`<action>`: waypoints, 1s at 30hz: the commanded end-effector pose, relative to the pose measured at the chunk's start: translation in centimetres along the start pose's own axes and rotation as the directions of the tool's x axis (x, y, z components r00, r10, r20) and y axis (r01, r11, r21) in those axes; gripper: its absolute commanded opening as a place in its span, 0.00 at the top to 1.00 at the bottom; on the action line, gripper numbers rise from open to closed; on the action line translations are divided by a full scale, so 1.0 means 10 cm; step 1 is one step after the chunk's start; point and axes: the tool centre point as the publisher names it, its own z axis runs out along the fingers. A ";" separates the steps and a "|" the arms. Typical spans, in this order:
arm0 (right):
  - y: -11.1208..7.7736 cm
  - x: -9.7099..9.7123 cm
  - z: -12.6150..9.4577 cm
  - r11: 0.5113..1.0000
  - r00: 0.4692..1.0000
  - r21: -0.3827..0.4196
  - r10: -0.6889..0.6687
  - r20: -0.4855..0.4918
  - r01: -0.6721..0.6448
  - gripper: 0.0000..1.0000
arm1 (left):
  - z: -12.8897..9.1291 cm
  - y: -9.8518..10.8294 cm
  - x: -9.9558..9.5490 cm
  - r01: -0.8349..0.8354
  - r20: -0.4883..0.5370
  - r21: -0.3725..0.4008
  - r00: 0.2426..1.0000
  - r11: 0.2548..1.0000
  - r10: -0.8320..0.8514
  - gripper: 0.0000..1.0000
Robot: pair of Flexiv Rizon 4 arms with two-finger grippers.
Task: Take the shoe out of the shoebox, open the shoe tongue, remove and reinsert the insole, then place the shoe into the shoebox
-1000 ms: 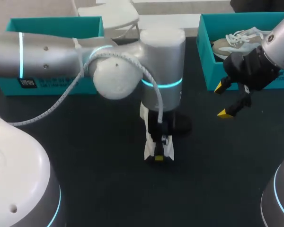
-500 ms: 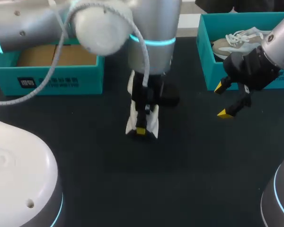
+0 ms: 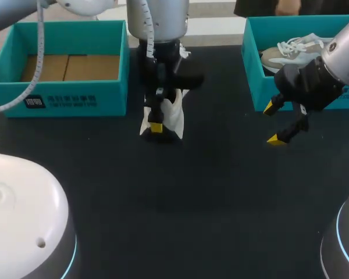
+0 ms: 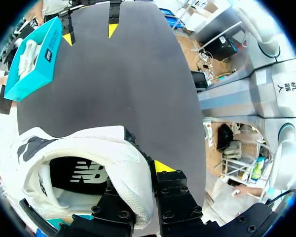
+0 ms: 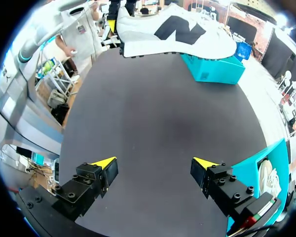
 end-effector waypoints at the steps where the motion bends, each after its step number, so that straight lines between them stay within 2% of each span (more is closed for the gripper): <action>1: 0.00 0.00 0.01 1.000 1.000 0.003 0.001 0.001 -0.001 0.00 | 0.01 0.04 0.02 -0.002 0.005 0.008 1.000 1.000 0.001 1.00; 12: 0.00 0.00 0.01 1.000 1.000 0.003 0.001 0.001 -0.001 0.00 | 0.01 0.04 0.02 -0.002 0.005 0.008 1.000 1.000 0.001 1.00; 18: 0.00 0.00 0.01 1.000 1.000 0.003 0.001 0.001 -0.001 0.00 | -0.19 0.39 -0.11 -0.017 0.013 -0.008 1.000 1.000 0.017 1.00; 20: 0.00 0.00 0.01 1.000 1.000 0.003 0.001 0.001 -0.001 0.00 | -0.22 0.49 -0.16 0.008 0.054 -0.016 0.999 1.000 -0.007 1.00; 30: 0.00 0.00 0.01 1.000 1.000 0.003 0.001 0.001 -0.001 0.00 | -0.42 1.15 -0.42 0.018 0.038 -0.023 0.999 1.000 -0.017 1.00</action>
